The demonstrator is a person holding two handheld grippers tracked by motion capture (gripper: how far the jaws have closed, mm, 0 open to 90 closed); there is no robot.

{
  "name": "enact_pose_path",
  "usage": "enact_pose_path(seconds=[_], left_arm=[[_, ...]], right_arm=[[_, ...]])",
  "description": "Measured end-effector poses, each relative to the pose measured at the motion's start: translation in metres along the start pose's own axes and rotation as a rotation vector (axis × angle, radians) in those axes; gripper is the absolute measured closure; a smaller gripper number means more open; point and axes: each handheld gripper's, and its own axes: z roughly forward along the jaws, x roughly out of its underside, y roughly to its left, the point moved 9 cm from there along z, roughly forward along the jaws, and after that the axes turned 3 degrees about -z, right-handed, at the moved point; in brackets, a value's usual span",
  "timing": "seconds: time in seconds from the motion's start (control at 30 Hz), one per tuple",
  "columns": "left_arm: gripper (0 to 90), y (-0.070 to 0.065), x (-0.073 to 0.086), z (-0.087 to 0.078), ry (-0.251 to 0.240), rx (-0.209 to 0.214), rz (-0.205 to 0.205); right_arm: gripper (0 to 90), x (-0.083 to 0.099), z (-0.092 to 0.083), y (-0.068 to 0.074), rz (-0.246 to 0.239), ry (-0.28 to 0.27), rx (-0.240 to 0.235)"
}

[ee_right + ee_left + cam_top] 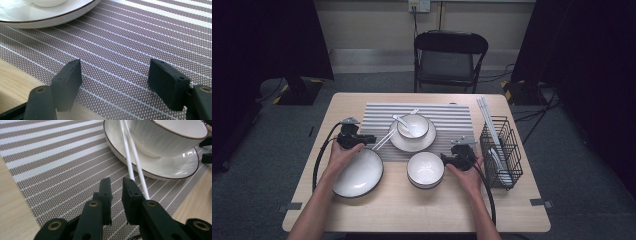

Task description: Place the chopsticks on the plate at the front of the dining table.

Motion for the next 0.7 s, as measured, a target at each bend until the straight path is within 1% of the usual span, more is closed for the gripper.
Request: enact_pose_path(seconds=[0.03, 0.07, 0.13, 0.2, 0.3, 0.33, 0.37, 0.43, 0.47, 0.5, 0.57, 0.6, 0.7], left_arm=[[76.0, 0.000, 0.000, 0.001, 0.004, -0.007, 0.010], [75.1, -0.002, 0.000, 0.001, 0.003, -0.004, 0.015], [74.3, -0.003, -0.001, 0.003, 0.004, -0.005, 0.007], [73.9, -0.003, 0.001, 0.004, 0.015, -0.011, 0.027], [72.0, -0.003, 0.002, 0.006, 0.017, -0.010, 0.015], [71.8, -0.003, 0.003, 0.006, 0.020, -0.011, 0.022], [71.3, -0.003, 0.003, 0.007, 0.018, -0.012, 0.019], [69.9, -0.004, 0.003, 0.008, 0.018, 0.001, 0.012], [69.8, -0.004, 0.003, 0.009, 0.022, -0.011, 0.015], [68.5, -0.004, 0.003, 0.009, 0.020, -0.014, 0.016], [65.4, -0.005, 0.003, 0.010, 0.015, -0.003, 0.014], [65.1, -0.005, 0.004, 0.011, 0.022, -0.008, 0.021], [61.1, -0.008, 0.002, 0.011, 0.015, -0.007, 0.024]], right_arm=[[26.8, 0.000, 0.000, 0.000, 0.001, 0.000, 0.000], [26.7, 0.000, 0.000, 0.000, 0.000, 0.000, 0.000], [26.7, 0.000, 0.000, 0.000, 0.000, -0.001, -0.001], [26.7, 0.000, 0.000, 0.000, 0.000, 0.000, 0.000], [26.7, 0.000, 0.000, 0.000, 0.001, 0.000, 0.000], [26.7, 0.000, 0.000, 0.000, 0.000, 0.000, 0.000], [26.7, 0.000, 0.000, 0.000, 0.001, 0.000, 0.000], [26.8, 0.000, 0.000, 0.000, 0.000, 0.000, 0.000], [26.7, 0.000, 0.000, 0.000, 0.001, 0.000, 0.000], [26.7, 0.000, 0.000, 0.000, 0.000, 0.000, 0.000], [26.8, 0.000, 0.000, 0.000, 0.001, 0.000, 0.000], [26.7, 0.000, 0.000, 0.000, 0.001, 0.000, 0.000], [26.7, 0.000, 0.000, 0.000, 0.000, 0.000, 0.000]])
